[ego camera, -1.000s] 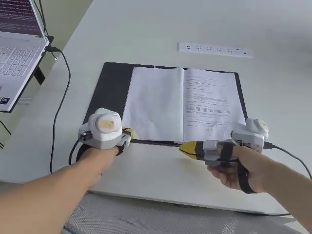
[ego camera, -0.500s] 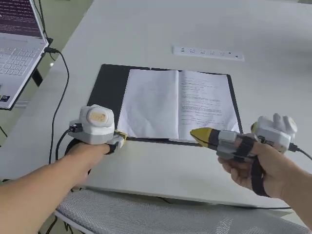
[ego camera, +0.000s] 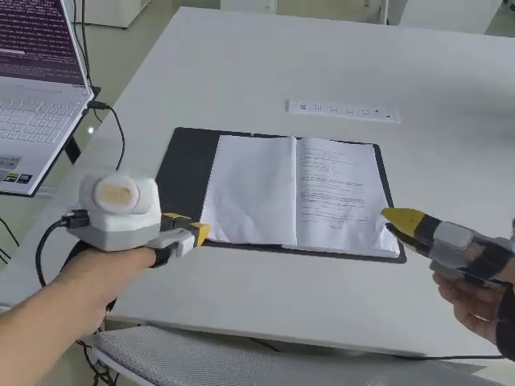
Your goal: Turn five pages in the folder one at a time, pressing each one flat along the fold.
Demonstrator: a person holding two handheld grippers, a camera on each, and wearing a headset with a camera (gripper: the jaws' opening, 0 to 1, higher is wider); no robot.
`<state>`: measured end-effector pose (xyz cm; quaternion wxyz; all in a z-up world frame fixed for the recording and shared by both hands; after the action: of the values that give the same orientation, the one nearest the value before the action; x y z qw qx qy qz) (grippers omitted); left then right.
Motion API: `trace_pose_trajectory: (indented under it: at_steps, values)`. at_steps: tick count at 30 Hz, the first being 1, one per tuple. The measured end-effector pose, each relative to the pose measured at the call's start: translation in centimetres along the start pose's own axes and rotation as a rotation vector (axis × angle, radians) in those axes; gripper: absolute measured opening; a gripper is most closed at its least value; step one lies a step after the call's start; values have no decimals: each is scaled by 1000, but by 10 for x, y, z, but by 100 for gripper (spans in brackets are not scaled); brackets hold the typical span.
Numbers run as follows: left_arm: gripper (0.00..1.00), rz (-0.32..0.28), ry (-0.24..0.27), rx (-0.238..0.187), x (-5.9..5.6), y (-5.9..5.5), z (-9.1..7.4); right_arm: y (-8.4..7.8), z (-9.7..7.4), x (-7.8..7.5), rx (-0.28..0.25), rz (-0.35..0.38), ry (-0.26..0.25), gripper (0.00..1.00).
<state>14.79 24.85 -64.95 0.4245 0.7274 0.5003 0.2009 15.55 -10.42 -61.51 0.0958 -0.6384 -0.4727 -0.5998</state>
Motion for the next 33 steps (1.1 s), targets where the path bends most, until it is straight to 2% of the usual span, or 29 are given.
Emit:
trace_pose_trajectory:
  at_steps: [1, 3, 7, 10, 12, 14, 17, 19, 24, 27, 33]
  values:
    - [27, 16, 2, -25, -1, 2, -6, 2, -7, 0, -22, -11, -19, 28]
    - [33, 33, 8, -24, -3, 4, -18, 0, -18, 7, -59, -53, -44, 34]
    - [38, 67, 25, -39, -4, 12, -36, -8, -34, 15, -63, -109, -85, 42]
    - [39, 65, 39, -53, -3, 20, -50, -12, -44, 18, -47, -206, -146, 47]
    - [40, 67, 45, -53, -2, 22, -55, -11, -49, 22, -54, -257, -155, 47]
    - [42, 73, 54, -49, -1, 24, -61, -9, -55, 25, -65, -260, -159, 45]
    - [44, 72, 73, -60, 2, 27, -67, -2, -65, 24, -110, -269, -168, 43]
    - [44, 72, 67, -62, 3, 28, -70, 2, -70, 21, -125, -263, -176, 44]
    - [45, 83, 70, -60, 2, 30, -68, 5, -76, 12, -116, -280, -211, 44]
    - [45, 119, 66, -37, -1, 29, -64, 5, -76, 9, -114, -280, -217, 44]
    - [44, 136, 58, -39, -9, 32, -42, 7, -70, -3, -97, -291, -229, 43]
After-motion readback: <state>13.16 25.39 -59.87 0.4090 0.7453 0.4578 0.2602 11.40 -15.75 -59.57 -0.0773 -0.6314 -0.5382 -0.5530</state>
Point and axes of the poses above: the centre of the closed fingertips' face, and the gripper's own axes: z roughly forward along the fingers, x roughly to its left, y roughly out of its top, the point moved 7 cm from there along -z, roughly backward along the fingers, and after that the axes turned 6 degrees about z, right-handed, at the moved point
